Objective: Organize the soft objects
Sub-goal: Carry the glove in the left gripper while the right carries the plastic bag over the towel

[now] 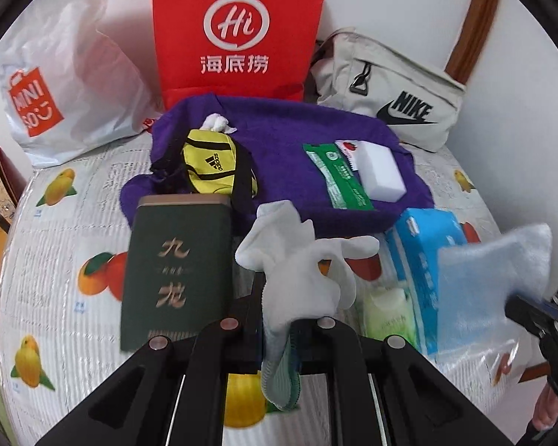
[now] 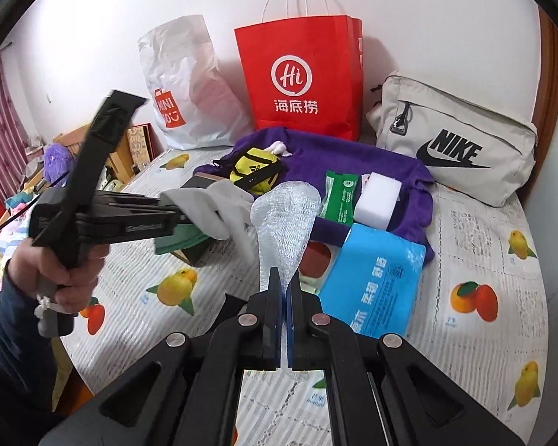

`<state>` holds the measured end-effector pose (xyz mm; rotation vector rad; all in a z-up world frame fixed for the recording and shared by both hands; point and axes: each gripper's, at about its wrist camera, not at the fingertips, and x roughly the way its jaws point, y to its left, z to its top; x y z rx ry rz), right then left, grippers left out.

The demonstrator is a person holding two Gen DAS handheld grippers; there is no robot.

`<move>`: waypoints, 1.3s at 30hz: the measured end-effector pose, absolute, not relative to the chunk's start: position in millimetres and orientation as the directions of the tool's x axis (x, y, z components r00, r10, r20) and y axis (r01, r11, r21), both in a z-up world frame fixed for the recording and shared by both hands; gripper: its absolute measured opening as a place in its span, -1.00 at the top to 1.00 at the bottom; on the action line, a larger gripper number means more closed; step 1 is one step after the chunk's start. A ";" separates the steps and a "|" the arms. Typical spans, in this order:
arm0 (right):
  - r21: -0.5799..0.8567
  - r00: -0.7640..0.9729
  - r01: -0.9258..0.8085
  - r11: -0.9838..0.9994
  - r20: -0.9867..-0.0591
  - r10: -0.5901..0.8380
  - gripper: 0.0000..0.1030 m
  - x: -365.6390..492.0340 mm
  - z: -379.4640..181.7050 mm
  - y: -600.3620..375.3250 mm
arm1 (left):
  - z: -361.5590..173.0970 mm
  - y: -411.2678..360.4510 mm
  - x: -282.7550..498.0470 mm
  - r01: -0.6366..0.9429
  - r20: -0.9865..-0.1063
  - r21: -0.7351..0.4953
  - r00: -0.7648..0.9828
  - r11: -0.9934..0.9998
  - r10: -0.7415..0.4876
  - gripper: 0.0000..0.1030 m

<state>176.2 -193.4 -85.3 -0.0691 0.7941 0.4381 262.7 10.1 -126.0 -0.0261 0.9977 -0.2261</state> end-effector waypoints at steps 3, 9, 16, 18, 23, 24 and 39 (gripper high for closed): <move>0.108 0.609 -0.406 0.908 -0.709 0.357 0.97 186.4 -87.8 -194.3 | -129.7 6.7 276.3 0.174 -0.835 -0.131 0.512 0.976 -0.203 0.80; 0.127 0.602 -0.396 0.910 -0.712 0.361 0.97 212.2 -91.8 -198.8 | -131.1 1.7 302.0 0.170 -0.836 -0.140 0.507 0.975 -0.209 0.80; 0.134 0.612 -0.366 0.921 -0.711 0.347 0.97 240.8 -93.6 -206.0 | -134.1 -2.0 330.3 0.167 -0.839 -0.147 0.501 0.975 -0.212 0.80; 0.138 0.613 -0.364 0.921 -0.709 0.348 0.97 245.7 -93.9 -207.7 | -135.7 -3.5 337.9 0.165 -0.842 -0.144 0.498 0.976 -0.209 0.80; 0.139 0.613 -0.359 0.923 -0.711 0.346 0.97 254.6 -96.1 -208.5 | -138.9 -7.0 355.4 0.161 -0.847 -0.134 0.494 0.978 -0.197 0.80; 0.141 0.611 -0.360 0.922 -0.711 0.347 0.97 256.0 -96.6 -208.7 | -139.5 -7.5 359.5 0.159 -0.849 -0.131 0.492 0.979 -0.193 0.79; 0.133 0.607 -0.375 0.918 -0.713 0.351 0.97 296.7 -96.9 -197.5 | -145.5 12.8 402.9 0.065 -0.867 -0.113 0.481 0.991 -0.130 0.79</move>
